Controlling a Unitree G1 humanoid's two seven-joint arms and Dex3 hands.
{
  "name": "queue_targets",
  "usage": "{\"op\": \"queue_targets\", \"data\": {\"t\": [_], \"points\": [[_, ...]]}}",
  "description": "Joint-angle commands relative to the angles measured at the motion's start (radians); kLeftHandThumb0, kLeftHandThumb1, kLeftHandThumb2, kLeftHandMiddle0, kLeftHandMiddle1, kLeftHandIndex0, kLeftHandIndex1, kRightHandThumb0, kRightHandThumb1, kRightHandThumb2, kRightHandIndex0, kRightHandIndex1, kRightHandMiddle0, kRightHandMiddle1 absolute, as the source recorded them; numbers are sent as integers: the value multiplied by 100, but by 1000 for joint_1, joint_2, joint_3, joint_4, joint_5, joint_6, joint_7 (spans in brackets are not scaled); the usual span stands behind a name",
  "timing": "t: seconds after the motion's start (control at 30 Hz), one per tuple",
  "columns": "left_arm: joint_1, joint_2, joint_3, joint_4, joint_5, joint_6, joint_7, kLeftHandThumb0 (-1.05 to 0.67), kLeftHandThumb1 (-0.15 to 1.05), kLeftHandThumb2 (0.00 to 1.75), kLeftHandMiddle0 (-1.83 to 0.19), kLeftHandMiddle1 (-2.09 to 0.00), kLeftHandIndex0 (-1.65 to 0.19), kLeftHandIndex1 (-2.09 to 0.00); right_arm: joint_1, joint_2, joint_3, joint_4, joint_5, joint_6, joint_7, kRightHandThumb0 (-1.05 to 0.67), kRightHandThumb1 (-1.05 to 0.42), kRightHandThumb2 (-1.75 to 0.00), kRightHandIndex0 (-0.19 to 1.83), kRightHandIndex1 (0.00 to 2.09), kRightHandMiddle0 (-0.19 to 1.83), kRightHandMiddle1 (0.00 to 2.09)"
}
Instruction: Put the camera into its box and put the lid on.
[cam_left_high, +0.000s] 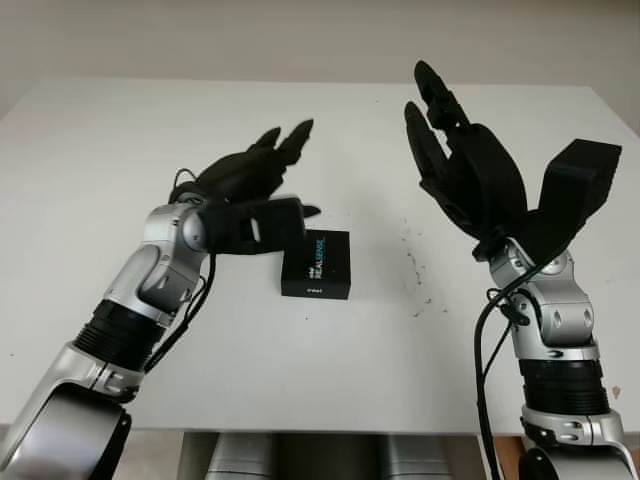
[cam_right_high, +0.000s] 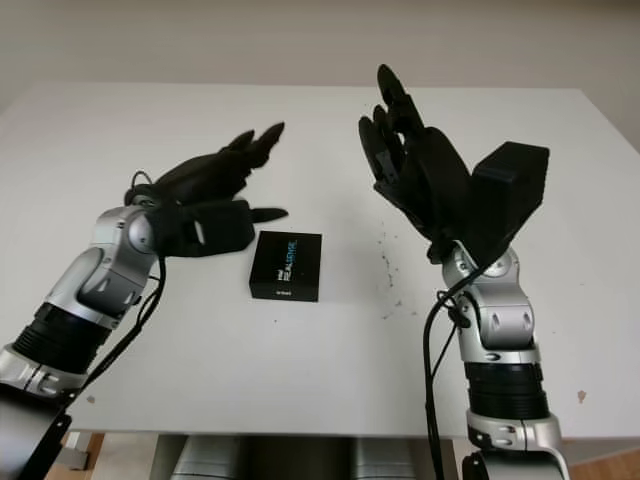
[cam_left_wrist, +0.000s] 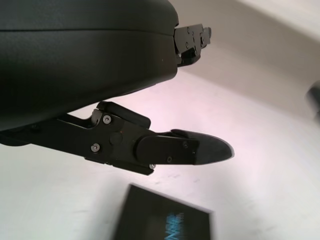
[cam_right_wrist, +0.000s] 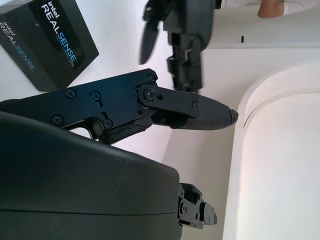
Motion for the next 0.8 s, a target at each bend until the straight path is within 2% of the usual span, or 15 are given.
{"op": "queue_targets", "data": {"t": [0.0, 0.1, 0.2, 0.27, 0.4, 0.63, 0.77], "points": [[26, -16, 73, -27, -66, -7, 28, -68, 105, 40, 19, 0, 19, 0, -7, -7, -10, 15, -6, -14, -8, -66, -105, -71, -19, 0, -19, 0], [59, -40, 145, -40, -141, -15, 86, -73, 105, 44, 19, -2, 19, 0, 2, 0, -7, 33, -28, -38, -29, -65, -105, -75, -19, 0, -19, 0], [82, -60, 189, -43, -195, -36, 135, -70, 105, 47, 19, -3, 19, 0, 3, 8, -6, 53, -38, -53, -47, -65, -105, -73, -19, 0, -19, 0], [94, -79, 225, -41, -239, -42, 167, -71, 105, 48, 9, -8, 19, 0, -4, 12, -7, 75, -40, -60, -55, -67, -105, -73, -19, 0, -19, 0], [109, -125, 329, -18, -406, -73, 180, -73, 105, 48, 18, -1, 19, 0, -20, 28, -13, 113, -37, -77, -74, -68, -105, -72, -19, 0, -19, 0], [105, -138, 392, 20, -525, -97, 185, -70, 105, 46, 19, 0, 19, 0, -27, 37, -3, 125, -52, -87, -98, -71, -105, -70, -19, 0, -19, 0], [112, -157, 399, 51, -566, -136, 176, -70, 105, 48, 19, 0, 19, 0, -27, 42, 0, 124, -55, -81, -112, -70, -105, -70, -19, 0, -19, 0]]}}
